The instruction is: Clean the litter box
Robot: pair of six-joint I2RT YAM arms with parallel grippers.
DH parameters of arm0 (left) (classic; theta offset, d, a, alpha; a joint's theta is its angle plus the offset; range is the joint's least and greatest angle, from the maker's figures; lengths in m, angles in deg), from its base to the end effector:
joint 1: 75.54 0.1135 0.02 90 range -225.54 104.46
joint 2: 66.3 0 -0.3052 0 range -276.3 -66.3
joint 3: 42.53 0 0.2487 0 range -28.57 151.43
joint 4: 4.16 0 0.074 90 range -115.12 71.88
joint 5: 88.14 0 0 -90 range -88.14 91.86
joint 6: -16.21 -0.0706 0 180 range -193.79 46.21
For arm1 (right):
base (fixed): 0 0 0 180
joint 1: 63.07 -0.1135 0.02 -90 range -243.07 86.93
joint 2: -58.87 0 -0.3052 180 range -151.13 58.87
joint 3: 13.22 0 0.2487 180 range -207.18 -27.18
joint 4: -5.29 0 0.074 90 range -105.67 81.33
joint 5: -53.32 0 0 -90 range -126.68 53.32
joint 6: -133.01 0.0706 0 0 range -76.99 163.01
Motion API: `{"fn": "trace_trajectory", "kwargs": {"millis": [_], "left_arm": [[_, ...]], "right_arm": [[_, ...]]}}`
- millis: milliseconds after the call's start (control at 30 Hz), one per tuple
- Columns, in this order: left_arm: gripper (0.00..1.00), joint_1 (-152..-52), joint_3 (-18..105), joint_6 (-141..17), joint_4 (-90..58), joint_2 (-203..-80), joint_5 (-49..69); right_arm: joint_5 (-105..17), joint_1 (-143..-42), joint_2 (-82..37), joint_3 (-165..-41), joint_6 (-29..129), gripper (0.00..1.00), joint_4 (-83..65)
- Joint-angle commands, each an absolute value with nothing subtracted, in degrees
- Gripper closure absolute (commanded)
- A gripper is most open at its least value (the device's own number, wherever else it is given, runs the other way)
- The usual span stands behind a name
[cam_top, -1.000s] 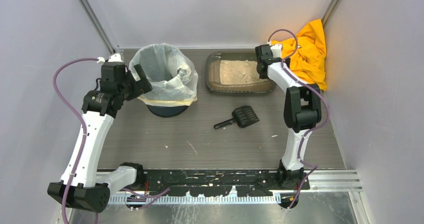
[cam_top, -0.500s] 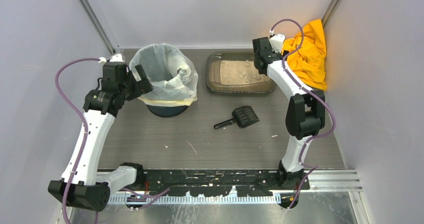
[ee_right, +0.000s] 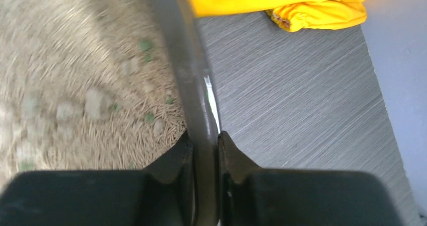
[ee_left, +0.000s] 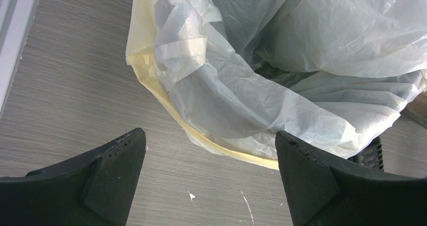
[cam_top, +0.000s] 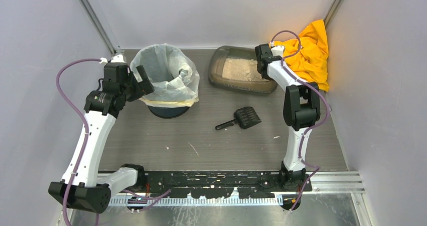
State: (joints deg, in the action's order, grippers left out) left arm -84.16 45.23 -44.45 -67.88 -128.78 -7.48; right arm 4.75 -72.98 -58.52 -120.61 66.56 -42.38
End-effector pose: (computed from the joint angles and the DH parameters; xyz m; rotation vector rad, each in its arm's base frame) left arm 0.2157 -0.0211 0.4011 -0.4888 2.1831 -0.1785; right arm 0.4742 0.0354 0.2340 0.5303 2.2834 -0.6495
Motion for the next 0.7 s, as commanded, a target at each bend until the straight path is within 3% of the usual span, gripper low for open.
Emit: {"fn": "trace_trajectory", "kwargs": {"millis": [0, 100, 267, 533, 667], "left_arm": [[0.00, -84.2, 45.4, -45.5, -65.0, -129.3, -7.5], [0.00, -84.3, 45.4, -45.4, -65.0, -129.7, -7.5], [0.00, -84.3, 45.4, -45.5, -65.1, -130.0, -8.2], [0.00, -84.3, 45.8, -45.6, -65.3, -130.5, -8.0], [0.00, -84.2, 45.8, -45.6, -65.1, -131.1, -7.3]], "right_arm": [[4.1, -71.0, -60.7, -125.4, 68.5, 0.93, -38.3], [2.9, -71.0, -64.6, -130.0, 59.4, 0.98, -36.5], [-0.2, -71.6, -68.5, -133.1, 48.6, 0.97, -31.9], [-9.6, -73.7, -56.2, -111.2, 28.0, 0.99, -13.2], [-11.0, -72.5, -52.1, -106.7, 22.6, 0.99, -12.7]]}}
